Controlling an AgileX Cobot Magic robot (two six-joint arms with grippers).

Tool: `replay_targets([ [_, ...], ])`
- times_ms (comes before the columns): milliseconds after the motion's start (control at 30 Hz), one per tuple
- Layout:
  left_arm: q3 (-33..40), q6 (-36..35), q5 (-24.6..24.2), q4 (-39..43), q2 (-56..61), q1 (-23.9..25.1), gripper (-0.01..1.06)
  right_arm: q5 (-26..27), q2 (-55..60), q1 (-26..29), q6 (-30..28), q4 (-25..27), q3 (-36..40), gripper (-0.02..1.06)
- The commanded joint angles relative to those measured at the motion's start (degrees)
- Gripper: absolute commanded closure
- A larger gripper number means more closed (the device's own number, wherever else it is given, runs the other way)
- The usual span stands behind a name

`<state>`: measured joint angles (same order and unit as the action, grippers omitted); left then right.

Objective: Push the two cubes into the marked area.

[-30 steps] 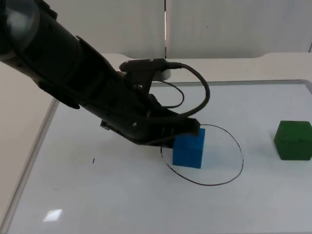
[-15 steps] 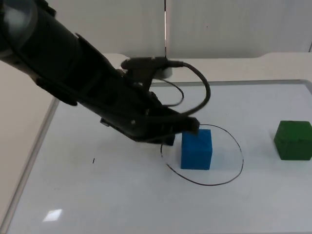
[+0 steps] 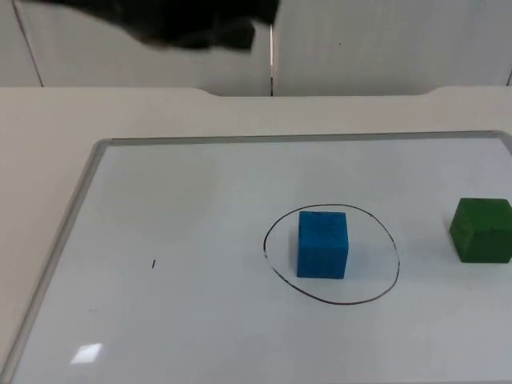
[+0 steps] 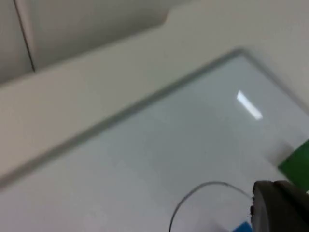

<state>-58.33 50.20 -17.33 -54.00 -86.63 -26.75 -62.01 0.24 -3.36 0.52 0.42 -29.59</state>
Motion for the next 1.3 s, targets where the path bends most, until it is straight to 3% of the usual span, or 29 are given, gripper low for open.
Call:
replay_targets([
  [0, -0.25, -6.34, -1.87, 7.37, 5.63, 0.2, 1.05, 0.31, -0.24, 0.21, 0.04, 0.12, 0.14, -0.01],
  [300, -0.14, -20.93, -16.02, 25.26, 22.11, 0.2, 1.05, 0.31, -0.24, 0.21, 0.04, 0.27, 0.14, -0.01],
  [467, -0.14, -25.72, -20.67, 31.05, 29.09, 0.2, 1.05, 0.31, -0.24, 0.21, 0.04, 0.11, 0.14, -0.01],
  [1033, -0.14, -31.8, -27.87, 38.91, 45.84, 0.2, 1.05, 0.31, -0.24, 0.21, 0.04, 0.04, 0.14, -0.01],
  [1267, 10.28, -36.44, -25.83, 41.43, 53.49, 0.2, 1.05, 0.31, -0.24, 0.21, 0.04, -0.08, 0.14, -0.01],
])
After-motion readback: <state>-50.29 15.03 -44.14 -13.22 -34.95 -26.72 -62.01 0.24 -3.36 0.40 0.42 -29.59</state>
